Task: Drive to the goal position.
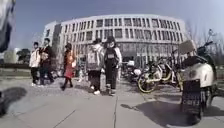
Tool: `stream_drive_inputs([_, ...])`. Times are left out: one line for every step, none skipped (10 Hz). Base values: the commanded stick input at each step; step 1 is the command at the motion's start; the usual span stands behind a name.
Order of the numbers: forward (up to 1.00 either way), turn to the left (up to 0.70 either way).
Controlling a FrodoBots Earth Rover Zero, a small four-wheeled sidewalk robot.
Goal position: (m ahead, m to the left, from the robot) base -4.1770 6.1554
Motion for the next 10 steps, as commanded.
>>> stream_drive_inputs([0.00, 0.05])
stream_drive_inputs([0.00, 0.00])
stream_drive_inputs([0.00, 0.00])
stream_drive_inputs([0.00, 0.00])
stream_drive_inputs([0.26, 0.00])
stream_drive_inputs([0.38, 0.00])
stream_drive_inputs([0.50, 0.00])
stream_drive_inputs([0.50, 0.00])
stream_drive_inputs([0.50, 0.00])
stream_drive_inputs([0.50, 0.00])
